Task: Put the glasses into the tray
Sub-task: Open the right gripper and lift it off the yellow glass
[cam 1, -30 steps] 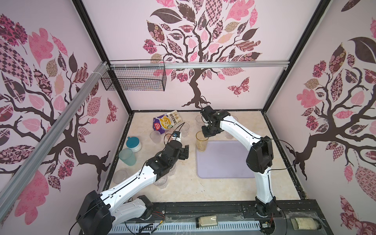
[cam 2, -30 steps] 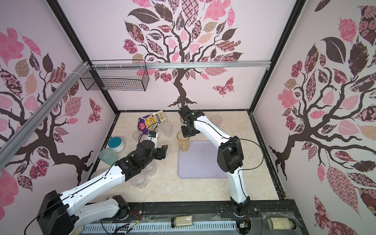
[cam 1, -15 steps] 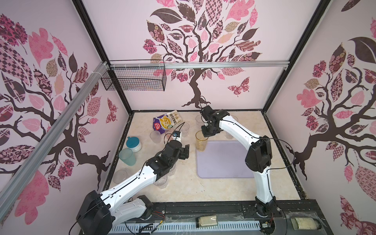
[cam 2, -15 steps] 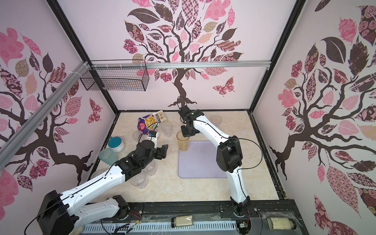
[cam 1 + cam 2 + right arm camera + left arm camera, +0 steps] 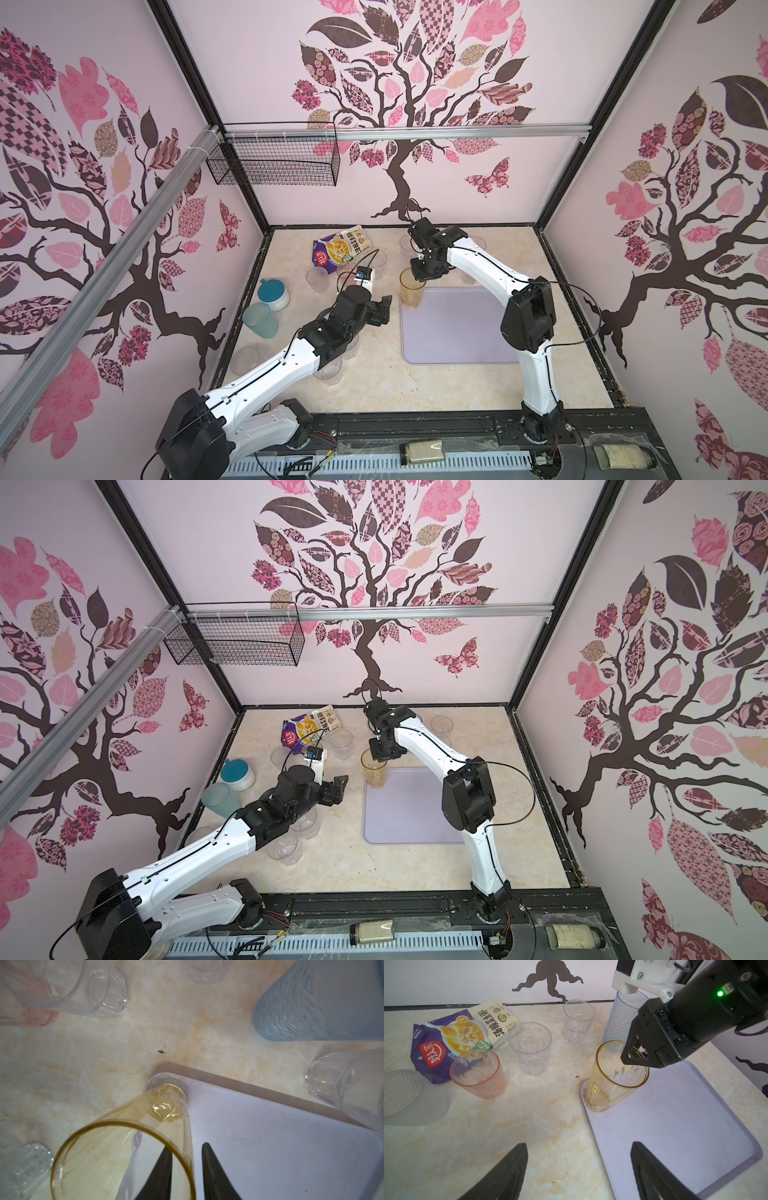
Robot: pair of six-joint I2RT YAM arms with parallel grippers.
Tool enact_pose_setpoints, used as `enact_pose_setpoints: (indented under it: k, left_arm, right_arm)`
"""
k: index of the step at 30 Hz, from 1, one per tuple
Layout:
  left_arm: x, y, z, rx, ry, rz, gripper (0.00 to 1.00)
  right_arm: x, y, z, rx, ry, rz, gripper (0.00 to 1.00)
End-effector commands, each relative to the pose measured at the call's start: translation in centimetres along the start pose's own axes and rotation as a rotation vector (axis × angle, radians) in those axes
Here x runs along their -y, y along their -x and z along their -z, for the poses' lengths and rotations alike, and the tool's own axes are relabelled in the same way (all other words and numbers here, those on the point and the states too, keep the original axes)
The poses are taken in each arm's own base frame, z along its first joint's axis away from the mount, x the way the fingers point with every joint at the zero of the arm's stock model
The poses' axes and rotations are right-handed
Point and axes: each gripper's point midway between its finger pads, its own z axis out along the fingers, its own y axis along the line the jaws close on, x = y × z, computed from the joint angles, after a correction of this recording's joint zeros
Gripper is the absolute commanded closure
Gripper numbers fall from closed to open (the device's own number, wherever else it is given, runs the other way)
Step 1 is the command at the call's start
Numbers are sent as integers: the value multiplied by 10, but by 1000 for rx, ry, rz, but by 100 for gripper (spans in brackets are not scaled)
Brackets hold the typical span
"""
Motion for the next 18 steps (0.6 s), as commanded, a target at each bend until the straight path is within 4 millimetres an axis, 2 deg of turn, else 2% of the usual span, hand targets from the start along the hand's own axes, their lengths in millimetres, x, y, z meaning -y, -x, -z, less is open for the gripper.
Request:
enact_pose_setpoints:
  k: [1, 7, 10, 13, 18]
  left_arm:
    - [1, -5, 0, 4, -17, -27, 19]
    - [-4, 19, 17, 69, 15, -48, 20]
    - [-1, 36, 23, 100, 14, -63, 22]
    - [11, 40, 20, 113, 1, -100, 23]
    - [46, 16, 1, 34, -89, -118, 27]
  right_arm:
    - [-4, 17, 41, 97, 40, -19, 66]
    - [4, 35, 92, 194, 116, -74, 61]
    - [20, 52, 116, 269, 215, -172, 59]
    - [58, 66, 121, 370, 225, -296, 57]
    - [131, 85, 103, 421, 156, -475, 57]
